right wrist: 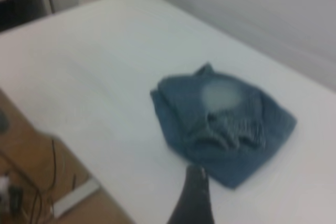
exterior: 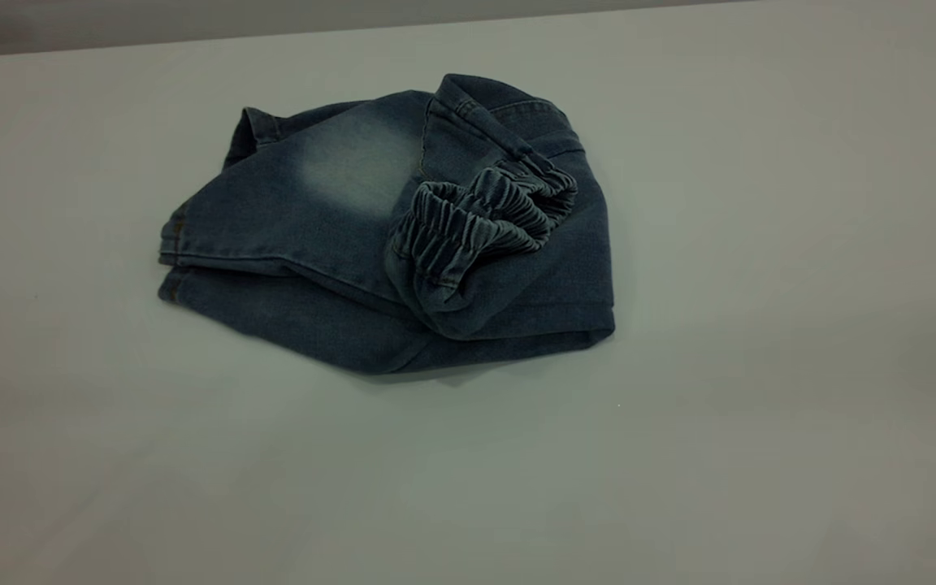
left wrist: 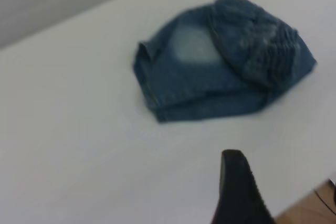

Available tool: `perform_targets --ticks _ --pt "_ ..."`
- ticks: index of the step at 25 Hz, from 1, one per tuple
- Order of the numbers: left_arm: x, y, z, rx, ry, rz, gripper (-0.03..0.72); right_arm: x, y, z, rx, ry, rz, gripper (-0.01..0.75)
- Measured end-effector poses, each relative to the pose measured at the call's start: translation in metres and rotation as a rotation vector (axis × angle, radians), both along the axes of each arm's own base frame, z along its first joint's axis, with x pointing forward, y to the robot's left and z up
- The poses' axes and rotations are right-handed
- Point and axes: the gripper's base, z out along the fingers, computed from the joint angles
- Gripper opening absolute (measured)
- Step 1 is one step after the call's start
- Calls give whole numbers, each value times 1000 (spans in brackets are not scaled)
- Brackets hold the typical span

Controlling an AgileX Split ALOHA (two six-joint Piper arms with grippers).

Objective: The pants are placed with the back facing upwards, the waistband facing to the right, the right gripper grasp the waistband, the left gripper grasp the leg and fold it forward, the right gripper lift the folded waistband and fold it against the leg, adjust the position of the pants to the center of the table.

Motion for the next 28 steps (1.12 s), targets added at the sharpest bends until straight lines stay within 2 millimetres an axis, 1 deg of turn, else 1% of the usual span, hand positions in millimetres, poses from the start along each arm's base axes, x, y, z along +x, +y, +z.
perform_targets --ticks 4,6,10,12,15,21,24,26,28 --pt "5 -5 -17 16 62 -13 397 -1 -2 -37 -21 -3 -8 552" --pt "5 -6 -18 13 70 -17 397 -2 -4 -55 -36 9 -17 552" --pt "3 -10 -18 -32 94 -50 397 -7 -6 -78 -37 29 -26 552" --pt "1 -13 -18 -55 108 -68 397 -10 -7 -79 -31 24 -26 552" --pt "1 -14 -18 -64 112 -74 397 -12 -7 -81 -28 67 -31 552" --pt "-2 -17 -19 -97 136 -102 397 -11 -7 -81 -17 73 -36 552" --pt "0 -22 -29 -102 184 -120 397 -11 -7 -81 -17 73 -36 552" --pt "3 -25 -42 -86 212 -141 397 -11 -7 -81 -18 72 -35 552" --pt "9 -28 -53 -68 203 -149 397 -11 -7 -81 -18 71 -36 552"
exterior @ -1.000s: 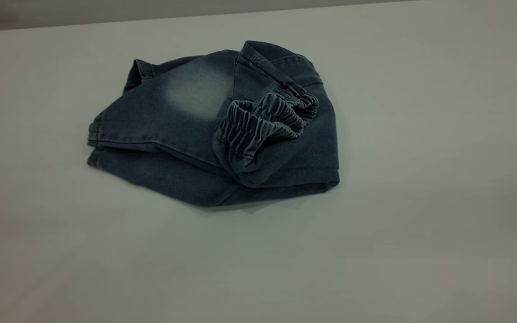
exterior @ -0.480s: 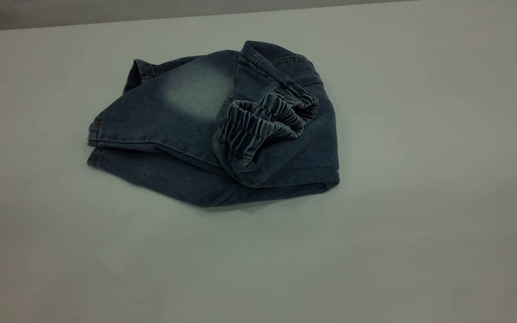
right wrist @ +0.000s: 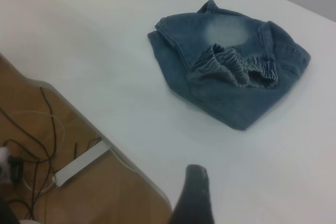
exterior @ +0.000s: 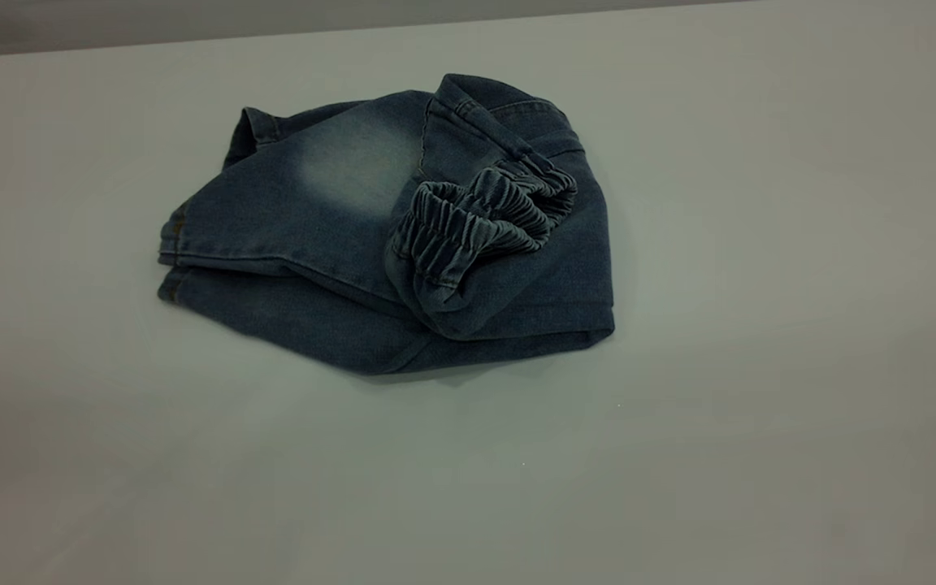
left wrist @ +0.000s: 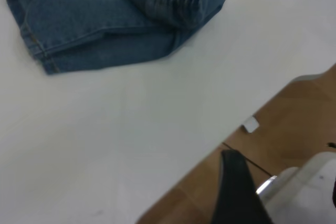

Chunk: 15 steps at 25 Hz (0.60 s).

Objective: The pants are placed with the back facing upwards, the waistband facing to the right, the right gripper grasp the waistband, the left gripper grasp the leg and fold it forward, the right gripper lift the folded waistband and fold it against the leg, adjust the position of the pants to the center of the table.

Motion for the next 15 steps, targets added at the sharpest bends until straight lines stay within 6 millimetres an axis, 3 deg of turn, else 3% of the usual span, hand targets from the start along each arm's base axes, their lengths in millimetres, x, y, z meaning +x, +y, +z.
perform_targets --ticks 5,15 --pt "10 -2 -20 29 -11 22 397 0 0 0 -1 -1 0 552" --pt "11 0 -22 56 -13 30 397 0 0 0 -3 -3 2 552"
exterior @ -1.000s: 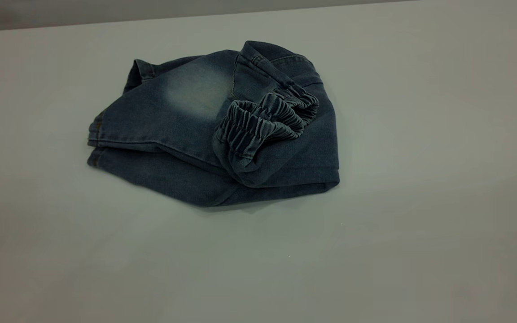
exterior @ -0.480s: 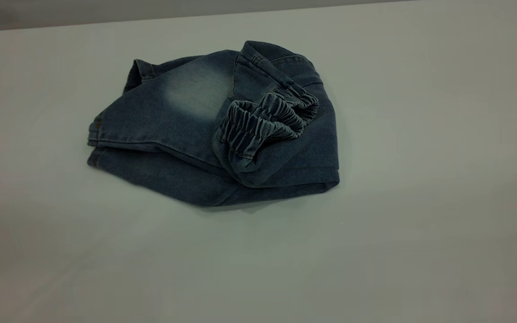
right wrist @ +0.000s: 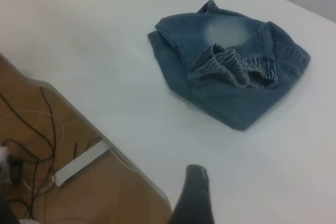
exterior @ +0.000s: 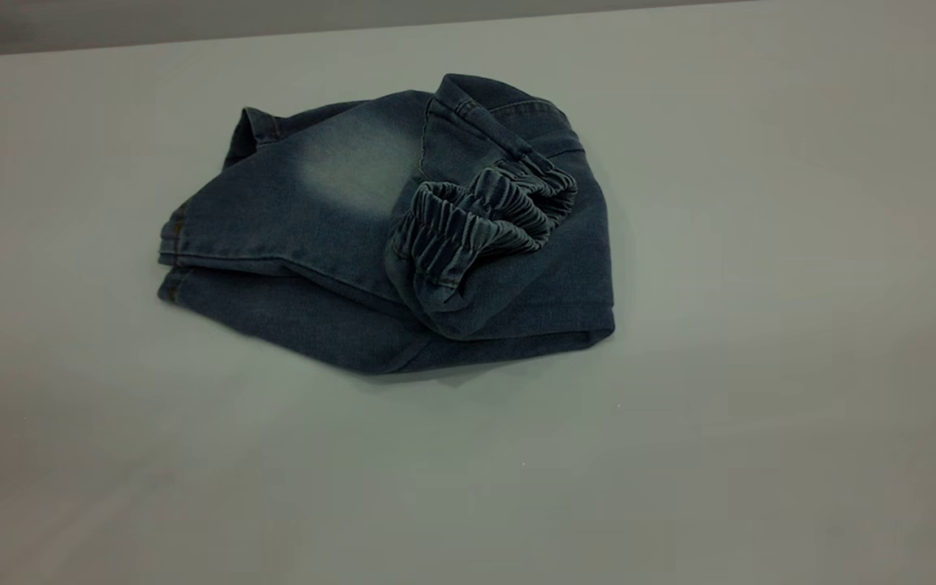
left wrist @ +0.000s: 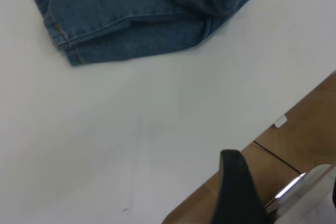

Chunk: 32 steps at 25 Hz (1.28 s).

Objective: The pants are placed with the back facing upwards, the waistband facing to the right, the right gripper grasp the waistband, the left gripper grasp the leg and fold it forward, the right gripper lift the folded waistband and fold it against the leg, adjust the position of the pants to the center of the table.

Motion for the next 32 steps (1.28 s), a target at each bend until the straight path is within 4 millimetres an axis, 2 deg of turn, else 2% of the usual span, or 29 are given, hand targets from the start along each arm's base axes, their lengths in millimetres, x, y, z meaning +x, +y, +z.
perform_targets --ticks 9,14,18,24,32 --pt "-12 7 3 -45 -80 -11 397 0 0 0 1 0 1 552" --pt "-26 16 4 -91 -181 113 397 0 1 0 4 3 -27 552" --pt "-34 19 4 -101 -244 259 397 2 3 0 6 3 -116 552" --pt "-33 17 4 -81 -250 415 397 6 6 0 8 3 -266 552" --pt "-33 17 4 -80 -251 429 397 9 7 0 8 3 -357 552"
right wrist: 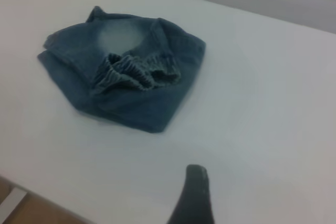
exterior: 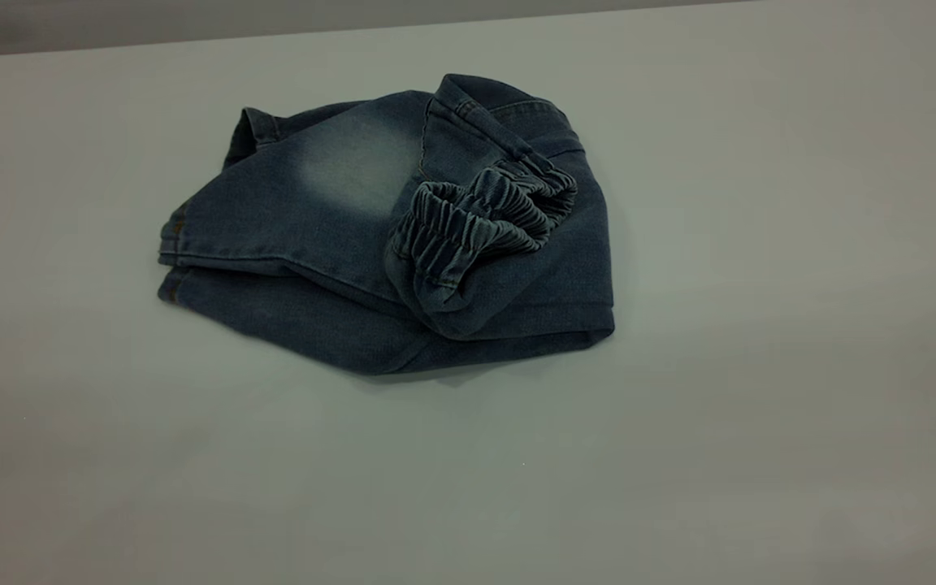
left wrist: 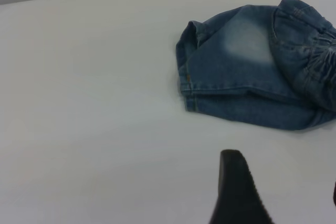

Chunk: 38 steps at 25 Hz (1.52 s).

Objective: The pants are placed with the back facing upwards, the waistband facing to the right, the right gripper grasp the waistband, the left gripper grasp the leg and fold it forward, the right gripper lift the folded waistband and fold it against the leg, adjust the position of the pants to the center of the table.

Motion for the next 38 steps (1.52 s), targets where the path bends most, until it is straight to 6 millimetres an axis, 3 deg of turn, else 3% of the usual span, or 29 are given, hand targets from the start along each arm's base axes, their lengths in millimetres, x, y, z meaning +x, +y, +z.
perform_targets --ticks 16,21,33,38 --pt "0 0 0 0 -1 -1 397 0 1 0 3 -2 -9 552" --pt "0 0 0 0 -1 -1 397 2 -4 0 -90 -31 -27 552" --pt "0 0 0 0 -2 -1 397 7 -31 -1 6 -7 -409 552" --pt "0 0 0 0 -2 -1 397 7 -34 -1 61 -2 -474 552"
